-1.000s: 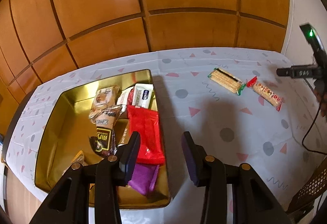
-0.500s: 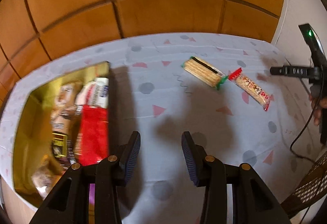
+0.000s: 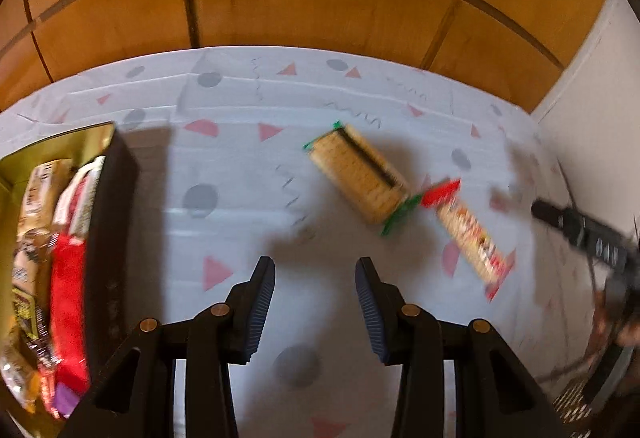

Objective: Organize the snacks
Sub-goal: 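Reach the left tool to the green-edged cracker packet and grasp it, then lift the cracker packet with the left tool while right tool grasps the chipmunk rice bar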

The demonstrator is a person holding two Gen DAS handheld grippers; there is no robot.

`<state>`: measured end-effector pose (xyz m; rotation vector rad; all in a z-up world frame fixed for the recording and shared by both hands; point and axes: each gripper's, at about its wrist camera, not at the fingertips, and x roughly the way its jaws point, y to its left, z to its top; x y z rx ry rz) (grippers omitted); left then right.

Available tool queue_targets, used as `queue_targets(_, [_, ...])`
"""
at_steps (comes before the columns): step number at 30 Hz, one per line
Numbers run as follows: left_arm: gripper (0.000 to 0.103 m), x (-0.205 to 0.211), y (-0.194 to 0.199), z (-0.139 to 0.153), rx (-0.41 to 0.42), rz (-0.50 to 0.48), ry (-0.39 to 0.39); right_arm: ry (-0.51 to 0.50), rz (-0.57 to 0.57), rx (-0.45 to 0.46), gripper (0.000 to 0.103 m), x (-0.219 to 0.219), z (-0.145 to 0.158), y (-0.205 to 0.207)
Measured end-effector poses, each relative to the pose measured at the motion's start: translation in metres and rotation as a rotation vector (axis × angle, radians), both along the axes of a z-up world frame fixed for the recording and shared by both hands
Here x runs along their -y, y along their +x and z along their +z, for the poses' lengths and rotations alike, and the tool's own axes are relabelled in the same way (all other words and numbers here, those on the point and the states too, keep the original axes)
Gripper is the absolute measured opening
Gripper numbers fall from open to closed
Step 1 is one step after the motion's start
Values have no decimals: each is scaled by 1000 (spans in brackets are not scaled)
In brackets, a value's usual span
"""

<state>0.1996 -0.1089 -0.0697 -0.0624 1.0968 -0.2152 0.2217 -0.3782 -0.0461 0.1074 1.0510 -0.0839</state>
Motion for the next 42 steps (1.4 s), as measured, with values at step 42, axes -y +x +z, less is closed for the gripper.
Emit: queue_targets(42, [48,9,-38,-29,97,-148,173,-86,54,-26,88,-11,-7,1])
